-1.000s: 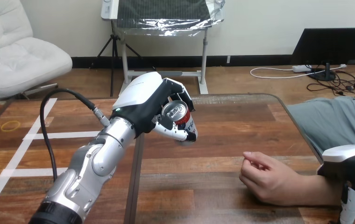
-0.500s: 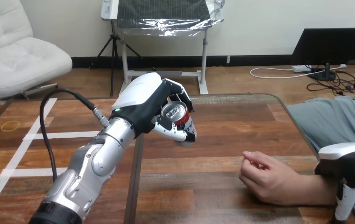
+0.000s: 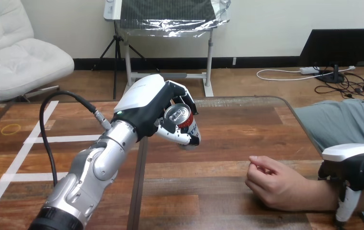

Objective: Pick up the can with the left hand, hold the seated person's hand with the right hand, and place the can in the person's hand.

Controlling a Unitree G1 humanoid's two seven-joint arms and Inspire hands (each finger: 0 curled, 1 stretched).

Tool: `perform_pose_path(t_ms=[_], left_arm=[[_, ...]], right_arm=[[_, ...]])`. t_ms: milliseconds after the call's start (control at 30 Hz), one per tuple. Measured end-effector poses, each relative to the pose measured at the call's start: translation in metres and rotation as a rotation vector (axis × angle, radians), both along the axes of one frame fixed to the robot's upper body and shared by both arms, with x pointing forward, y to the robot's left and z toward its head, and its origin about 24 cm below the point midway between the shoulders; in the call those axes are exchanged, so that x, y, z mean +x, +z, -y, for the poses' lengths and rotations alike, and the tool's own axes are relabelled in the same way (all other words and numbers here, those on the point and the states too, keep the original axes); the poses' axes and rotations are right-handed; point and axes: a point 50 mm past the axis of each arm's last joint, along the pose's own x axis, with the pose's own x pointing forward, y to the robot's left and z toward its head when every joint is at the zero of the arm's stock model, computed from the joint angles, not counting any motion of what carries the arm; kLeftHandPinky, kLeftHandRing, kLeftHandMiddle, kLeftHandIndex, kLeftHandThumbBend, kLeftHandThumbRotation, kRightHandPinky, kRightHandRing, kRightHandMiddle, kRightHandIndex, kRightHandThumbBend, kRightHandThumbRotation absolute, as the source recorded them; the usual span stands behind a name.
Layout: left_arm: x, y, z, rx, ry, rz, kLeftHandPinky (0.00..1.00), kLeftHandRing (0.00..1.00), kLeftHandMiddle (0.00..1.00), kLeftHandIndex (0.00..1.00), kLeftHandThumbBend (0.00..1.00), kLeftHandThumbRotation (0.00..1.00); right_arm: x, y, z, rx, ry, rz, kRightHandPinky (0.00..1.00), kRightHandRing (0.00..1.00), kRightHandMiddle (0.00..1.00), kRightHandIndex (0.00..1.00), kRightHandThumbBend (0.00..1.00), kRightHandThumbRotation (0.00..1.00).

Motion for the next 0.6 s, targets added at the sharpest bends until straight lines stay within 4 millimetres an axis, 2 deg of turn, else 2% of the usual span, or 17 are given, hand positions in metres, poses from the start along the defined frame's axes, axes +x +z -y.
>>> perform_pose_path(t_ms=[300, 600], left_arm=[[0.0002, 0.0003, -0.0007, -0.001, 0.002, 0.001, 0.34, 0.40, 0.46, 0.47, 0.66, 0.00], [0.0003, 0.0004, -0.0013, -0.001, 0.004, 0.001, 0.35, 0.40, 0.46, 0.47, 0.66, 0.00]], right_arm=[[-0.0005, -0.0070, -0.0017, 0.005, 0.014, 0.018, 0.25, 0.35, 0.47, 0.48, 0.69, 0.00], [-0.0011, -0.0104, -0.0024, 0.000, 0.019, 0.022, 0.22, 0.33, 0.46, 0.46, 0.68, 0.00]])
